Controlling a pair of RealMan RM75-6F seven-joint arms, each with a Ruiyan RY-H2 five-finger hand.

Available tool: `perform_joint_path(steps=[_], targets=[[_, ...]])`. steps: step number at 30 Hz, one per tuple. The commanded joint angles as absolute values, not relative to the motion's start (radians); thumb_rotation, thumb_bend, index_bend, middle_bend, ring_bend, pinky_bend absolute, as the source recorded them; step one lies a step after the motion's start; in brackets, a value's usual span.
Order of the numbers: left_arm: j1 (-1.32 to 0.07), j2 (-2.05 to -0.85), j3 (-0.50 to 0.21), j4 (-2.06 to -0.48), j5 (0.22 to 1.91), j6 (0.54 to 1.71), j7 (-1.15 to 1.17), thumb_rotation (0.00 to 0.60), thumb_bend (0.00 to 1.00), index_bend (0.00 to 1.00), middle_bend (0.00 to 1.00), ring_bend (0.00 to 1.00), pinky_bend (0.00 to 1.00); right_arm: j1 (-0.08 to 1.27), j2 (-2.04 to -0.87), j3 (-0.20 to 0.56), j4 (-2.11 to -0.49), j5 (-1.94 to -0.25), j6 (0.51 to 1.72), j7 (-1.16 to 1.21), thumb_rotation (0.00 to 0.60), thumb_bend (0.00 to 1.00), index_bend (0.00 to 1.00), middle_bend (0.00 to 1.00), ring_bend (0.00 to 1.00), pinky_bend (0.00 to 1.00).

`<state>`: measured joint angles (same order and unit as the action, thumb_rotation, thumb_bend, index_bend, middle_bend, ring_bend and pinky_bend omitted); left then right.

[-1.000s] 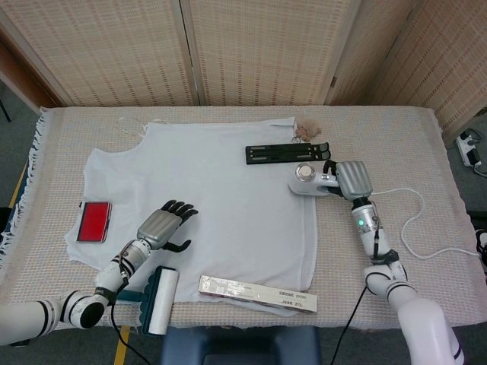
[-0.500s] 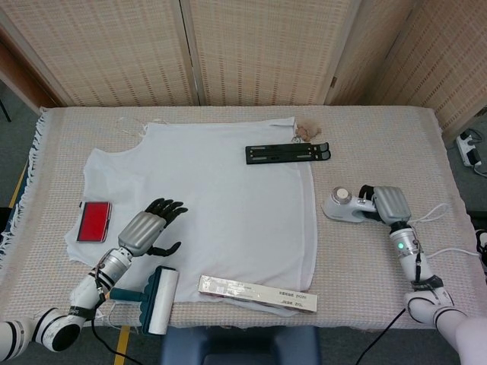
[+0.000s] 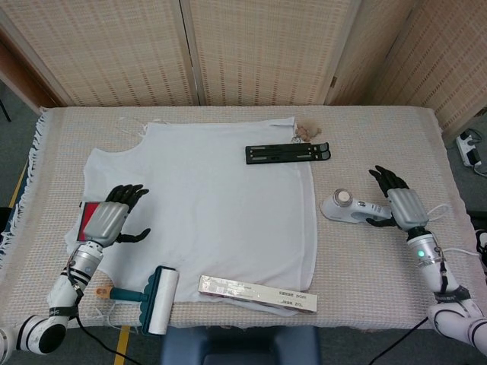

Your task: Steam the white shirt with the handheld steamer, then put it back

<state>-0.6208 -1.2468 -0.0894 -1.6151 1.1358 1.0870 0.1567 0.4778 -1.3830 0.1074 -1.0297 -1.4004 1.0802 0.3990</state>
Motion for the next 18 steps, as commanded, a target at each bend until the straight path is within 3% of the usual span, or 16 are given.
perform_joint_path(steps=[1, 4, 7, 10, 13, 18], targets=[[-0.568, -1.234, -0.101, -1.598, 1.089, 1.145, 0.163, 0.586, 0.31, 0.13, 0.09, 0.03, 0.0, 0.393, -1.267, 0.12, -1.2, -1.411, 1.245, 0.278, 0.6, 0.07, 0.04, 0.14, 0.1, 0.23], [-0.519, -1.242, -0.093, -1.557, 1.099, 1.208, 0.148, 0.6, 0.31, 0.15, 0.1, 0.06, 0.0, 0.35, -1.228, 0.1, -1.266, -1.432, 1.301, 0.25, 0.6, 0.14, 0.11, 0.21, 0.13, 0.26], [-0.456, -1.224, -0.067, -1.544, 1.124, 1.26, 0.119, 0.6, 0.31, 0.15, 0.1, 0.07, 0.0, 0.299, -1.175, 0.076, -1.349, -1.457, 1.361, 0.241, 0.6, 0.14, 0.08, 0.21, 0.13, 0.26], [-0.389, -1.211, -0.039, -1.541, 1.171, 1.339, 0.094, 0.6, 0.28, 0.15, 0.1, 0.07, 0.0, 0.249, -1.139, 0.052, -1.417, -1.452, 1.395, 0.184, 0.6, 0.14, 0.0, 0.11, 0.07, 0.24], [-0.322, -1.203, -0.01, -1.541, 1.216, 1.416, 0.077, 0.6, 0.24, 0.14, 0.11, 0.06, 0.0, 0.207, -1.105, 0.029, -1.492, -1.44, 1.414, 0.128, 0.6, 0.12, 0.0, 0.01, 0.0, 0.13], [-0.234, -1.196, 0.016, -1.551, 1.265, 1.519, 0.067, 0.6, 0.22, 0.13, 0.11, 0.06, 0.0, 0.148, -1.095, 0.011, -1.543, -1.45, 1.476, 0.088, 0.6, 0.09, 0.0, 0.0, 0.0, 0.08]])
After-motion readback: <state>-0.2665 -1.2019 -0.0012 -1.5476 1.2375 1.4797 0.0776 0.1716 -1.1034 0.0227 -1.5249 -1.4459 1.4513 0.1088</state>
